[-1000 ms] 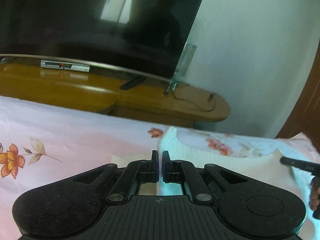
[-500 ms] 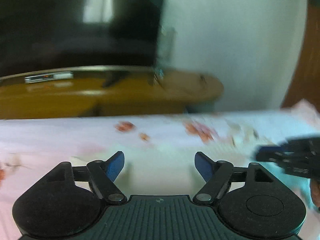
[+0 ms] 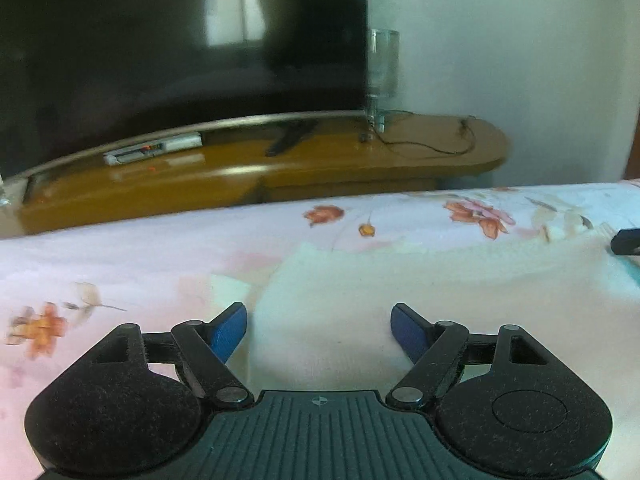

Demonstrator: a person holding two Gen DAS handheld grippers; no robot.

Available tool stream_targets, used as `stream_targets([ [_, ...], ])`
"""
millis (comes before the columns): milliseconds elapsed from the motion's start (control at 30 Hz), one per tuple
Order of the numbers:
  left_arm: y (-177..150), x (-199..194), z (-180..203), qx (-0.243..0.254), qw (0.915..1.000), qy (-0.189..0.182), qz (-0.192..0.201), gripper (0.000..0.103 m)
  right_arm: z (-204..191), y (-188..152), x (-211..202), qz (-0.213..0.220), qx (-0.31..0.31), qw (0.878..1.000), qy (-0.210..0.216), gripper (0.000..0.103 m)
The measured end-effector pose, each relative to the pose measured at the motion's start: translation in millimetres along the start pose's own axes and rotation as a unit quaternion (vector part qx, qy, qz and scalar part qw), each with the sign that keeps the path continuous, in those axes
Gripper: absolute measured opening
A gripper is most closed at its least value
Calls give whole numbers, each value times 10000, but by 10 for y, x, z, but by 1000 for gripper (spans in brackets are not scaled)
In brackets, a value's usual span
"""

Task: Fold small clothes
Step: 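Smooth the folded sweater flat with both open grippers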

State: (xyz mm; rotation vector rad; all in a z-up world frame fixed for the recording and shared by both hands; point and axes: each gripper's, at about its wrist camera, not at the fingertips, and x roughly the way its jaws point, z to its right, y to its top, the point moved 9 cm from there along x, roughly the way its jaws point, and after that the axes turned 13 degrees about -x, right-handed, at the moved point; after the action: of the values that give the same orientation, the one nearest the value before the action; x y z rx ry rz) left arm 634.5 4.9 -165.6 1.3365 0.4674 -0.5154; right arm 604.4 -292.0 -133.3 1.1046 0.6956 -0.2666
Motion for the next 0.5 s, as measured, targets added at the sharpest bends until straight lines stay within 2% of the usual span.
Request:
stream_targets([
  [33,-12,-93,92,-28,9997,-247,37,79,-44,53,-102,164,46,9998,54,21],
  [100,-72,-228,311,150,9980,-607,13,79,-267,133,-298,508,78,9976,464,21],
  [200,-241,-320,622,506,9941,-950,-112,79,-728,102,-397,465,-246,9934,1017,21],
  [300,-437,-310,711,804,9923,-902,-285,79,-1078,9,-383,331,-460,9892,1355,24],
  [400,-477,-370,489,662,9939,-852,-246,79,-1134,-88,-387,322,-755,9901,1138,30],
  [500,-416,-444,52,199,9978,-586,-221,79,-738,-215,-464,181,-428,9974,558,29],
])
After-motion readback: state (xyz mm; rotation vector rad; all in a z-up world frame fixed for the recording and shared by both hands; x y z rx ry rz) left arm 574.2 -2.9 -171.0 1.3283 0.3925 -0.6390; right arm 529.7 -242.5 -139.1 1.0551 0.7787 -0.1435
